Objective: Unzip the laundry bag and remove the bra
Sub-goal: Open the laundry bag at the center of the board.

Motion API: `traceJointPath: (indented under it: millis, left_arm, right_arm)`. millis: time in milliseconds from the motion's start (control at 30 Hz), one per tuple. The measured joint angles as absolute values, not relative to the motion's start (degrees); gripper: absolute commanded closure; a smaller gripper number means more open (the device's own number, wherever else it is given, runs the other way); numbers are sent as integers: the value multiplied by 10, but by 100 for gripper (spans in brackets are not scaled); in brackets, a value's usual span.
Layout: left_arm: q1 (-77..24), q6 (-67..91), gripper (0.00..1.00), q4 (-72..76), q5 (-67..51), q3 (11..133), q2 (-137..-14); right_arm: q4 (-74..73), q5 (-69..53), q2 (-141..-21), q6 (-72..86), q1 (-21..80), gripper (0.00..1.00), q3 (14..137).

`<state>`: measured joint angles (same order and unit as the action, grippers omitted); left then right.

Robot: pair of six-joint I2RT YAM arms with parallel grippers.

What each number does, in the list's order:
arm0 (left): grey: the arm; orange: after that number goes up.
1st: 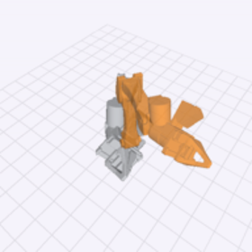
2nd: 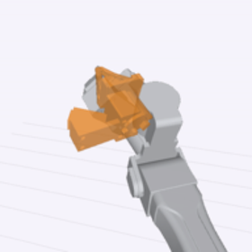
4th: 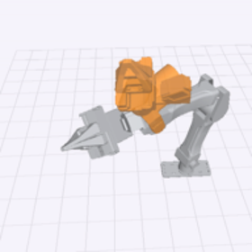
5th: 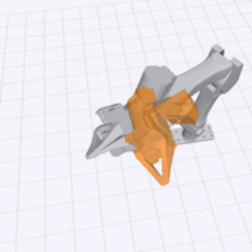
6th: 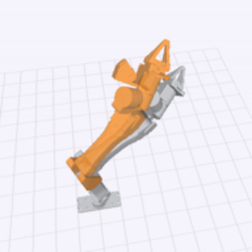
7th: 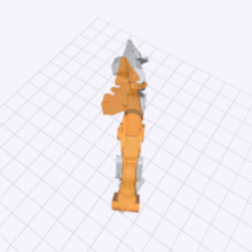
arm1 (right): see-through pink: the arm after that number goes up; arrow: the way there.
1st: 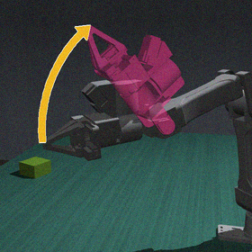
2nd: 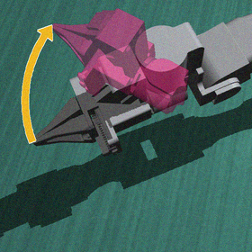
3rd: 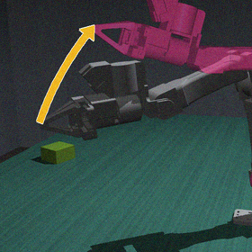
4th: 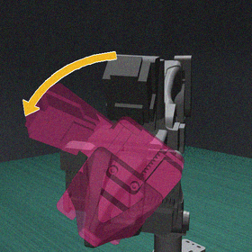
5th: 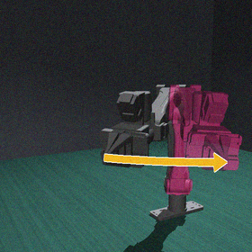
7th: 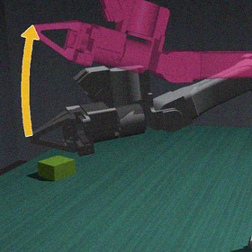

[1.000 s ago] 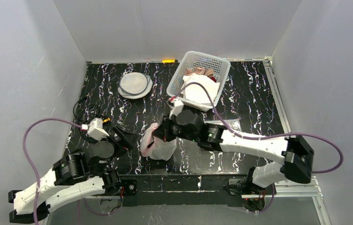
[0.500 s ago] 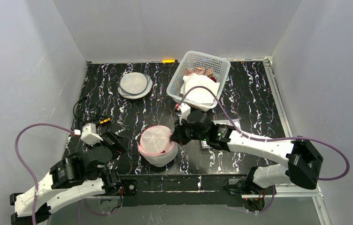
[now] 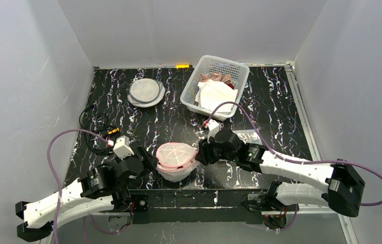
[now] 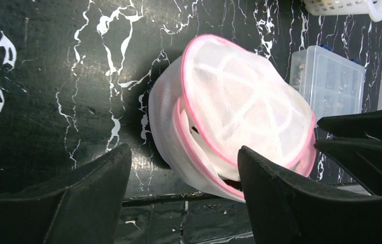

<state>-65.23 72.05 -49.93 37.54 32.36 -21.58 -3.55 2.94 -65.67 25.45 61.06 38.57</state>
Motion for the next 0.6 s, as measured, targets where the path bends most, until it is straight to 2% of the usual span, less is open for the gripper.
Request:
traceJointPath:
  millis: [167,267,333,467,600]
  left_arm:
    - [-652,727,35,-480,354,325,-257]
    - [-652,729,37,-479,343,329,-284]
    - [-652,733,43,-480,339,329,-299]
    - [-652,743,65,-479,336,329,-322]
    - [-652,749,83,-479,329,328,-336]
  right_arm:
    - [-76,48,-621,251,614,32,392]
    - [-101,64,-607,251,623,30,407]
    - [-111,76,-605,250,635,30,425]
    - [-120,107,-620,243,665,30,474]
    - [-119,134,-653,231,702,30,507]
